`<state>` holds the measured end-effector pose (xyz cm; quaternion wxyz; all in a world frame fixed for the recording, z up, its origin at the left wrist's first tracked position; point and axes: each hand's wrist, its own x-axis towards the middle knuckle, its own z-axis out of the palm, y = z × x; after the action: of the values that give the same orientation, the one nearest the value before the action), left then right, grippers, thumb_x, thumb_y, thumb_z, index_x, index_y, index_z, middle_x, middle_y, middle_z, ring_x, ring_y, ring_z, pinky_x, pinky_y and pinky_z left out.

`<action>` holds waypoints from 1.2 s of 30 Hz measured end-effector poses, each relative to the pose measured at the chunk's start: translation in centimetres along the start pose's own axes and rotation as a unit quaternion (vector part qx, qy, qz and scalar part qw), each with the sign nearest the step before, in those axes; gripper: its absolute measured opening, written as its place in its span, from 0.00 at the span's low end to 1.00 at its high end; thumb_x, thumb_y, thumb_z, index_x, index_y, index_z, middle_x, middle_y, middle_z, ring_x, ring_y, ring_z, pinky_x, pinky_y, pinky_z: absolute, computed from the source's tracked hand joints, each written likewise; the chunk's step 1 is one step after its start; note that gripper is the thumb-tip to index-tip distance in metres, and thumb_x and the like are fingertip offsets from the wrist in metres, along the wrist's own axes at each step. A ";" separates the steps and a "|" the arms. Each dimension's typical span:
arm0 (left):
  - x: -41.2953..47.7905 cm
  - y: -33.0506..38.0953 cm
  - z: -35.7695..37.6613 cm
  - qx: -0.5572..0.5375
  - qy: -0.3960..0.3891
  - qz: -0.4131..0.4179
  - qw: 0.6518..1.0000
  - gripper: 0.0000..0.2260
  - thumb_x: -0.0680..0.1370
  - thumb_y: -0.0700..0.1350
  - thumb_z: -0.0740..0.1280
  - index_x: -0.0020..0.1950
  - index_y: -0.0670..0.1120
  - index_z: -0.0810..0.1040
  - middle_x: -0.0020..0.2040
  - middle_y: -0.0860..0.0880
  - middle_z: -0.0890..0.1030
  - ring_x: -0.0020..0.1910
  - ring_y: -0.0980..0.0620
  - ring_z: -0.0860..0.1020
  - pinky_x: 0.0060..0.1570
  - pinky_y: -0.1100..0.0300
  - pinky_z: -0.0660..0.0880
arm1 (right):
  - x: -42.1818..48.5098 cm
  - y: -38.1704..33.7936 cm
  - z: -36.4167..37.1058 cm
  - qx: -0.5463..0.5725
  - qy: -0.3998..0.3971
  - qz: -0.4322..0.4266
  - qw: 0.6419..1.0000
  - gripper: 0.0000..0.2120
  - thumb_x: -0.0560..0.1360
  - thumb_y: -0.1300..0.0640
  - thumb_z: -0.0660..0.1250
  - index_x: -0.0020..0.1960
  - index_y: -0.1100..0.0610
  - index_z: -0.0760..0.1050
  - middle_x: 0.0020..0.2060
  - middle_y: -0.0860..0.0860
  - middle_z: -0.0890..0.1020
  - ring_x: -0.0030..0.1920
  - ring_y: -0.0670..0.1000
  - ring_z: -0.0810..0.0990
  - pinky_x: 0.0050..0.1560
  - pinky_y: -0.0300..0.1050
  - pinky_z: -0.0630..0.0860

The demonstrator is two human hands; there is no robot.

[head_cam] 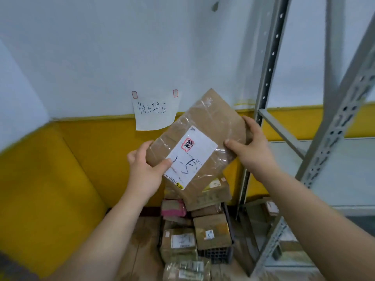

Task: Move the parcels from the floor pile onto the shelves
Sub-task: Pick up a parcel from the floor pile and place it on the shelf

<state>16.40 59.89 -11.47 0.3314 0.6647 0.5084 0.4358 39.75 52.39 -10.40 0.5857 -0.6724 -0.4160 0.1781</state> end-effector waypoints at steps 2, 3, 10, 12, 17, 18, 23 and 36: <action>-1.9 0.8 -0.8 -0.009 0.013 0.013 1.000 0.23 0.72 0.44 0.75 0.63 0.55 0.68 0.61 0.51 0.63 0.54 0.55 0.70 0.54 0.66 0.65 | -1.5 -1.1 -0.7 0.020 0.018 -0.009 1.000 0.38 0.72 0.55 0.76 0.75 0.45 0.60 0.61 0.43 0.73 0.59 0.49 0.76 0.58 0.49 0.79; -2.7 1.3 -1.2 -0.011 0.010 0.025 1.000 0.22 0.72 0.45 0.75 0.61 0.55 0.67 0.60 0.51 0.64 0.53 0.55 0.70 0.52 0.66 0.67 | -2.3 -1.8 -1.0 0.028 0.036 -0.008 0.999 0.39 0.72 0.54 0.75 0.76 0.46 0.59 0.63 0.44 0.73 0.60 0.48 0.75 0.58 0.47 0.77; -6.7 4.5 -3.4 -0.067 -0.060 0.100 0.991 0.23 0.75 0.44 0.72 0.65 0.51 0.65 0.54 0.58 0.73 0.49 0.62 0.75 0.40 0.76 0.72 | -7.8 -6.8 -2.2 0.013 0.060 -0.061 0.996 0.43 0.75 0.46 0.69 0.75 0.29 0.42 0.74 0.43 0.65 0.68 0.51 0.73 0.65 0.58 0.74; -7.2 4.8 -4.4 -0.042 -0.097 0.122 0.987 0.30 0.74 0.47 0.72 0.73 0.56 0.63 0.65 0.54 0.71 0.60 0.57 0.73 0.56 0.64 0.74 | -9.9 -7.8 -2.0 -0.022 0.063 -0.066 0.996 0.42 0.70 0.38 0.67 0.71 0.23 0.41 0.76 0.41 0.61 0.72 0.51 0.68 0.67 0.61 0.72; -9.9 5.7 -5.7 -0.007 -0.185 0.139 0.973 0.37 0.74 0.51 0.71 0.76 0.64 0.53 0.62 0.55 0.62 0.61 0.56 0.67 0.60 0.58 0.68 | -14.3 -7.8 -2.8 -0.003 0.121 -0.029 0.992 0.37 0.78 0.51 0.68 0.78 0.36 0.50 0.62 0.36 0.71 0.50 0.31 0.75 0.40 0.22 0.71; -10.5 5.7 -5.6 -0.017 -0.202 0.145 0.968 0.38 0.74 0.52 0.71 0.76 0.66 0.50 0.63 0.56 0.60 0.62 0.57 0.65 0.61 0.58 0.66 | -15.2 -7.7 -3.2 -0.013 0.126 -0.021 0.992 0.36 0.78 0.52 0.68 0.78 0.37 0.52 0.58 0.34 0.71 0.44 0.28 0.73 0.36 0.20 0.68; -14.6 7.0 -2.4 -0.049 -0.296 0.174 0.938 0.35 0.76 0.51 0.70 0.74 0.69 0.51 0.75 0.61 0.54 0.73 0.58 0.58 0.68 0.60 0.64 | -18.6 -8.1 -7.5 -0.077 0.135 0.003 0.988 0.36 0.79 0.51 0.67 0.78 0.36 0.51 0.73 0.42 0.68 0.68 0.47 0.72 0.69 0.49 0.70; -30.2 21.4 15.4 -0.091 -0.453 0.241 0.854 0.33 0.76 0.47 0.71 0.75 0.64 0.60 0.73 0.58 0.64 0.68 0.56 0.68 0.70 0.55 0.65 | -28.5 -3.6 -35.1 -0.123 0.306 0.073 0.941 0.34 0.79 0.51 0.67 0.79 0.41 0.54 0.73 0.43 0.68 0.71 0.48 0.69 0.71 0.48 0.65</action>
<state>35.71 25.20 -6.07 0.4688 0.8568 0.0844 0.1973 47.19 7.92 -5.30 0.5834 -0.7895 -0.1849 -0.0468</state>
